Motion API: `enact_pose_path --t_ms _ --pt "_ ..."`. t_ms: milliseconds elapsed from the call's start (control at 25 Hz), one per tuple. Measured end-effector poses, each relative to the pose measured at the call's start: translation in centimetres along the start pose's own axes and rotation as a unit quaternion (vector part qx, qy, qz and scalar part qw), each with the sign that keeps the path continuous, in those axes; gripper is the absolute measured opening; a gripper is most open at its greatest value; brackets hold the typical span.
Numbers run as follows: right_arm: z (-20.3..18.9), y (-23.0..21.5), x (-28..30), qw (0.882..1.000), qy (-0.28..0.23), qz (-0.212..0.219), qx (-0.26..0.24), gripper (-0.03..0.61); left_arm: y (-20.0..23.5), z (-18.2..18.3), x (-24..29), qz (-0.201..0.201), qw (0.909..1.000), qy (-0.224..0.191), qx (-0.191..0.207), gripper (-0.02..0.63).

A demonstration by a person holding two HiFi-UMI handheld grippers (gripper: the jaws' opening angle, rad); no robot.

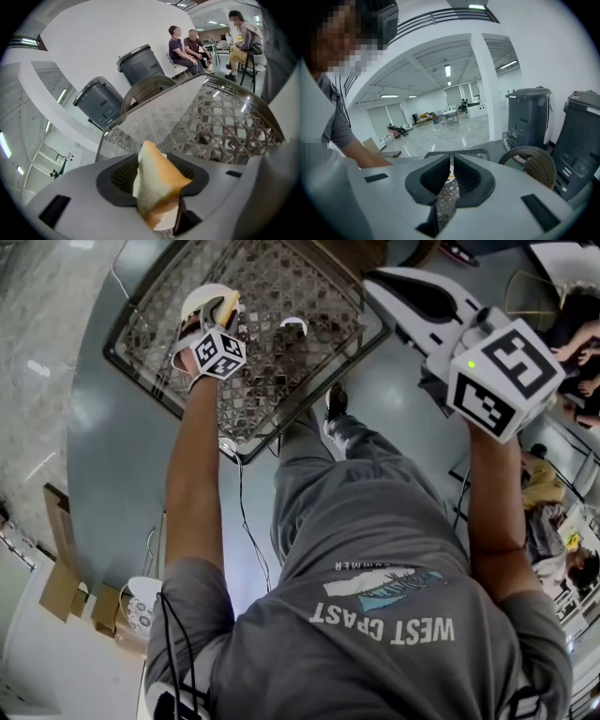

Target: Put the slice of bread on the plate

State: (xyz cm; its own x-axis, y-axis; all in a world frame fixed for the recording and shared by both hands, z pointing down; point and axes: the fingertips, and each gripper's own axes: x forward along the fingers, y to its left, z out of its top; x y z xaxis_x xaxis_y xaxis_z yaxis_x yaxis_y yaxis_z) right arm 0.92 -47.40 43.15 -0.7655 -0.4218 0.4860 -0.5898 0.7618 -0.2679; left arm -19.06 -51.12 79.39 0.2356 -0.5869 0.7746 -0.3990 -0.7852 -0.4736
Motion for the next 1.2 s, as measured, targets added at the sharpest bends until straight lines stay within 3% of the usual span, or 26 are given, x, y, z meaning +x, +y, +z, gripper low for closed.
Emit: enact_pose_path --t_ms 240,480,920,1200 --pt "-0.2 -0.1 0.0 1.0 0.003 -0.001 0.002 0.012 -1.9 -0.9 1.0 -0.029 0.9991 0.025 -0.014 0.292" --pt "-0.9 -0.2 0.2 1.0 0.004 0.0 0.006 0.012 -2.6 -1.2 1.3 -0.032 0.9987 0.026 -0.029 0.342" --pt "0.0 0.4 -0.2 1.0 -0.003 0.005 0.003 0.012 -1.7 -1.1 -0.6 -0.031 0.9963 0.013 -0.079 0.356" --pt "-0.8 0.7 -0.5 1.0 0.002 0.007 0.001 0.012 -3.0 -2.7 0.0 -0.057 0.9919 0.032 -0.109 0.356"
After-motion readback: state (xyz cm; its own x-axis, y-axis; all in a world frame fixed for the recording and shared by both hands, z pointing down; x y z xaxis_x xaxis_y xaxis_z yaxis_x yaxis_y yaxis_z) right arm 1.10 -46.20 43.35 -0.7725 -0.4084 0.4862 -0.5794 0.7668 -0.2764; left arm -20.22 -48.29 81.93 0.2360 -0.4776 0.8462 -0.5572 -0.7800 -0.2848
